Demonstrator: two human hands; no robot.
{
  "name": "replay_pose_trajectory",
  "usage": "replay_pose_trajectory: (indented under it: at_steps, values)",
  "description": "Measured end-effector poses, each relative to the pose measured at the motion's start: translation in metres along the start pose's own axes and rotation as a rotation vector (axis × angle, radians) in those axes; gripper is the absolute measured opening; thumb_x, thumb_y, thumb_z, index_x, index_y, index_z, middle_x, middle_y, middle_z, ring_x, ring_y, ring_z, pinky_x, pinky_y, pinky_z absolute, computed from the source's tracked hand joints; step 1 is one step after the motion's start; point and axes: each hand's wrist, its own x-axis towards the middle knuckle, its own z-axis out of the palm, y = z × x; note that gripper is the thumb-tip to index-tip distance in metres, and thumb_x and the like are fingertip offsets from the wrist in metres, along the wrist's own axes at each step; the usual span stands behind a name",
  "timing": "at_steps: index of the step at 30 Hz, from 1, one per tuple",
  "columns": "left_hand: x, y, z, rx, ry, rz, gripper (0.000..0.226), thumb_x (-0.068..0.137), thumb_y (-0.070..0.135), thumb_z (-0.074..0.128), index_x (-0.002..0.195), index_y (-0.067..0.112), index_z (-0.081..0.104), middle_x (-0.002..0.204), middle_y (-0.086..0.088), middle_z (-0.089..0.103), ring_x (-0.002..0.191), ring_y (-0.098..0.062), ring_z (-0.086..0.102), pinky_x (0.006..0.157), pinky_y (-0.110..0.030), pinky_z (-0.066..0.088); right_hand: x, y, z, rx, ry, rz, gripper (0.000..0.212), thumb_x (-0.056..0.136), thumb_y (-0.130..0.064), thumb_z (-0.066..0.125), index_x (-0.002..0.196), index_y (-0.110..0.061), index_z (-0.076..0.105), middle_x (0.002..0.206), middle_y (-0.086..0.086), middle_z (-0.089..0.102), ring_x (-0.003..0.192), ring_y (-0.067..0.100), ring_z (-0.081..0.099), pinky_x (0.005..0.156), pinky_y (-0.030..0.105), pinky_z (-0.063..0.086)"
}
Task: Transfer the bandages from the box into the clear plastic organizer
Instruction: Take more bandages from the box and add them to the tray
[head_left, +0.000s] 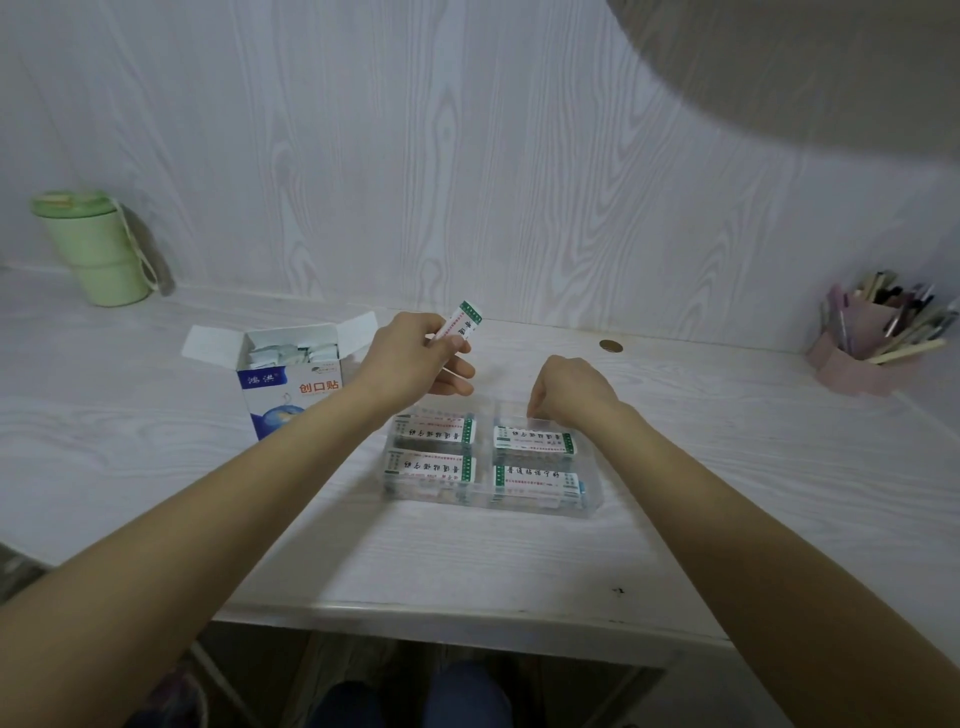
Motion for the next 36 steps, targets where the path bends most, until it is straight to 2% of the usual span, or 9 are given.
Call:
replay_pose_trajectory:
  at_steps: [11, 14, 16, 19, 22, 24, 28, 32, 36]
  values:
    - [-0.005, 0.002, -0.004, 0.019, -0.005, 0.017, 0.017, 0.098, 0.012, 0.047, 0.1, 0.002, 0.06, 0.083, -0.016, 0.07, 0.063, -0.022, 0.069, 0.056, -0.021, 0.055, 0.0, -0.007, -0.003, 0.022, -0.033, -0.106, 0.016, 0.08, -0.003, 0.064, 0.084, -0.015, 0.075, 0.088, 0.004, 0.07, 0.077, 0.019, 0.059, 0.064, 0.026, 0.044]
    - [-0.005, 0.003, -0.004, 0.033, -0.009, 0.024, 0.017, 0.098, 0.013, 0.047, 0.1, 0.003, 0.061, 0.084, -0.014, 0.071, 0.065, -0.024, 0.07, 0.058, -0.022, 0.056, -0.003, -0.004, -0.009, 0.086, -0.033, -0.145, 0.012, 0.08, -0.007, 0.069, 0.087, -0.013, 0.076, 0.073, -0.001, 0.063, 0.061, 0.011, 0.051, 0.052, 0.021, 0.037]
    - [-0.006, 0.002, -0.005, 0.041, -0.019, 0.027, 0.017, 0.097, 0.014, 0.048, 0.1, 0.004, 0.062, 0.085, -0.013, 0.071, 0.066, -0.025, 0.069, 0.058, -0.021, 0.056, -0.01, -0.002, -0.018, 0.26, 0.012, -0.175, 0.01, 0.083, -0.009, 0.068, 0.09, -0.013, 0.075, 0.07, -0.006, 0.059, 0.059, 0.003, 0.046, 0.048, 0.014, 0.032]
    - [-0.006, 0.002, -0.006, 0.068, -0.043, 0.041, 0.017, 0.097, 0.016, 0.05, 0.099, 0.006, 0.064, 0.086, -0.012, 0.071, 0.065, -0.025, 0.069, 0.057, -0.021, 0.055, -0.024, -0.003, -0.034, 0.726, 0.038, -0.161, 0.015, 0.088, -0.007, 0.061, 0.097, -0.012, 0.072, 0.073, -0.007, 0.06, 0.064, 0.004, 0.05, 0.054, 0.011, 0.036]
    - [-0.006, 0.001, -0.005, 0.153, -0.07, 0.056, 0.019, 0.097, 0.017, 0.05, 0.1, 0.007, 0.065, 0.087, -0.009, 0.072, 0.063, -0.02, 0.066, 0.055, -0.018, 0.053, -0.037, -0.009, -0.043, 1.114, -0.16, -0.19, 0.014, 0.089, -0.002, 0.059, 0.096, -0.01, 0.068, 0.08, 0.003, 0.067, 0.066, 0.008, 0.061, 0.056, 0.015, 0.044]
    - [-0.006, 0.001, -0.004, 0.216, -0.112, 0.065, 0.02, 0.098, 0.017, 0.049, 0.101, 0.006, 0.066, 0.087, -0.008, 0.072, 0.061, -0.014, 0.063, 0.052, -0.014, 0.049, -0.04, -0.013, -0.044, 1.226, -0.23, -0.234, 0.01, 0.087, 0.0, 0.063, 0.09, -0.009, 0.068, 0.076, 0.004, 0.069, 0.07, 0.01, 0.066, 0.06, 0.014, 0.048]
    - [-0.009, 0.001, -0.006, 0.168, -0.202, 0.023, 0.02, 0.099, 0.019, 0.046, 0.1, 0.006, 0.061, 0.085, -0.006, 0.072, 0.055, -0.005, 0.059, 0.052, -0.015, 0.048, -0.041, -0.019, -0.04, 1.186, -0.077, -0.252, 0.003, 0.083, -0.004, 0.069, 0.082, -0.007, 0.07, 0.067, 0.002, 0.069, 0.062, 0.009, 0.066, 0.056, 0.014, 0.05]
    - [-0.006, -0.007, -0.016, 0.07, -0.089, -0.002, 0.012, 0.096, 0.01, 0.052, 0.095, 0.004, 0.063, 0.077, -0.009, 0.07, 0.059, -0.009, 0.067, 0.063, -0.02, 0.056, -0.042, -0.019, -0.038, 1.143, 0.005, -0.201, 0.013, 0.083, -0.001, 0.069, 0.094, -0.007, 0.07, 0.068, 0.005, 0.068, 0.056, 0.007, 0.063, 0.054, 0.014, 0.05]
    - [-0.005, -0.013, -0.028, 0.121, -0.017, 0.039, 0.011, 0.091, 0.005, 0.058, 0.086, 0.008, 0.067, 0.065, -0.004, 0.065, 0.061, -0.015, 0.068, 0.07, -0.026, 0.058, -0.044, -0.026, -0.034, 1.046, -0.025, -0.245, 0.01, 0.086, -0.006, 0.067, 0.089, -0.016, 0.07, 0.073, 0.005, 0.067, 0.062, 0.01, 0.065, 0.058, 0.016, 0.051]
